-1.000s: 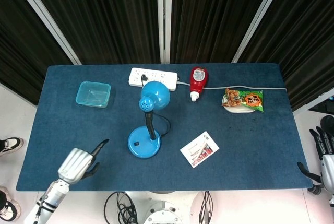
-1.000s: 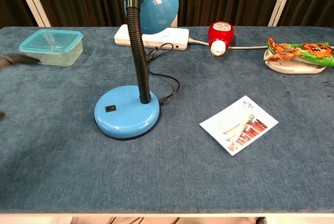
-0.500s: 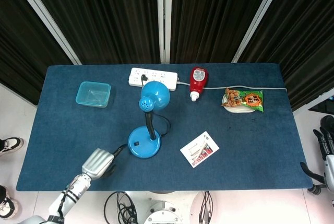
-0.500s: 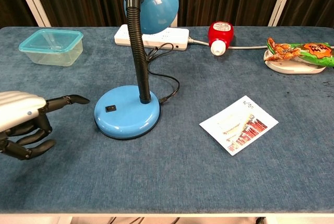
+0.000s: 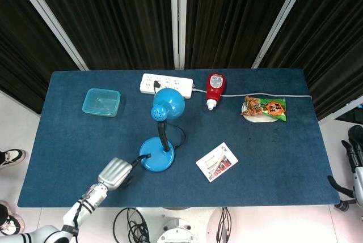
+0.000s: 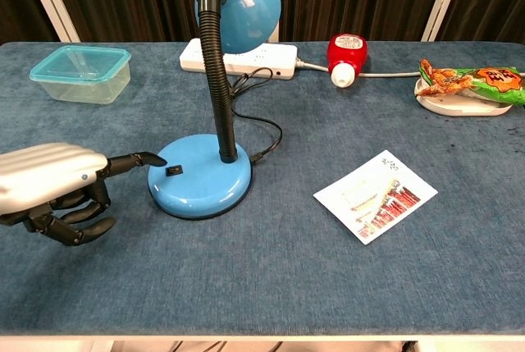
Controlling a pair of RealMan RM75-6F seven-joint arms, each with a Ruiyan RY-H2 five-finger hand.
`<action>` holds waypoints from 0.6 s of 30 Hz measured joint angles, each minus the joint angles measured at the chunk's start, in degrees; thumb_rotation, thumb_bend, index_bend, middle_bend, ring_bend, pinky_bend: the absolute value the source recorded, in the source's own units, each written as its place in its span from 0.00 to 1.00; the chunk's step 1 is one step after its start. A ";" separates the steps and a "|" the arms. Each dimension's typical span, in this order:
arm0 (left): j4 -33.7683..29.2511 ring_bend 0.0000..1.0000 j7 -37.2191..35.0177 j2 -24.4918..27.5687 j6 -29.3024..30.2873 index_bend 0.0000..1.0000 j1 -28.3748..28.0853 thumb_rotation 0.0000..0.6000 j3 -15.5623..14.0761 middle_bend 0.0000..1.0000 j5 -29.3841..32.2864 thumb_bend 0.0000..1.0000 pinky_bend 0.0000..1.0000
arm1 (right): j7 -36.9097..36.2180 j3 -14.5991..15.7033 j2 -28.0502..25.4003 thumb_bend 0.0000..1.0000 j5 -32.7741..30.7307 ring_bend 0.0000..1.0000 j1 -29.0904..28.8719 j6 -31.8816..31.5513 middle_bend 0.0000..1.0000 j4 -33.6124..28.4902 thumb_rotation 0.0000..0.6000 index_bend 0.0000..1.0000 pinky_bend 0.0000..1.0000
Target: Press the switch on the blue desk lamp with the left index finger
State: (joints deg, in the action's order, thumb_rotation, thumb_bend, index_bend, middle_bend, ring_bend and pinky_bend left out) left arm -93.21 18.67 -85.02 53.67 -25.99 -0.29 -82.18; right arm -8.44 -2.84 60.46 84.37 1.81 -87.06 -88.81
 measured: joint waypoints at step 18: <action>0.70 0.90 0.31 -0.80 -0.38 0.06 -2.07 1.00 -0.79 0.86 1.69 0.48 0.95 | 0.45 0.11 -0.16 0.17 -0.46 0.00 -0.14 0.94 0.00 -0.31 1.00 0.00 0.00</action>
State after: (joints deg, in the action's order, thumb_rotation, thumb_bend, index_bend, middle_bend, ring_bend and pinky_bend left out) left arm -92.51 18.98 -85.82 53.29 -28.06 -1.08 -80.49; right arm -7.99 -2.73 60.30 83.91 1.67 -86.12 -89.13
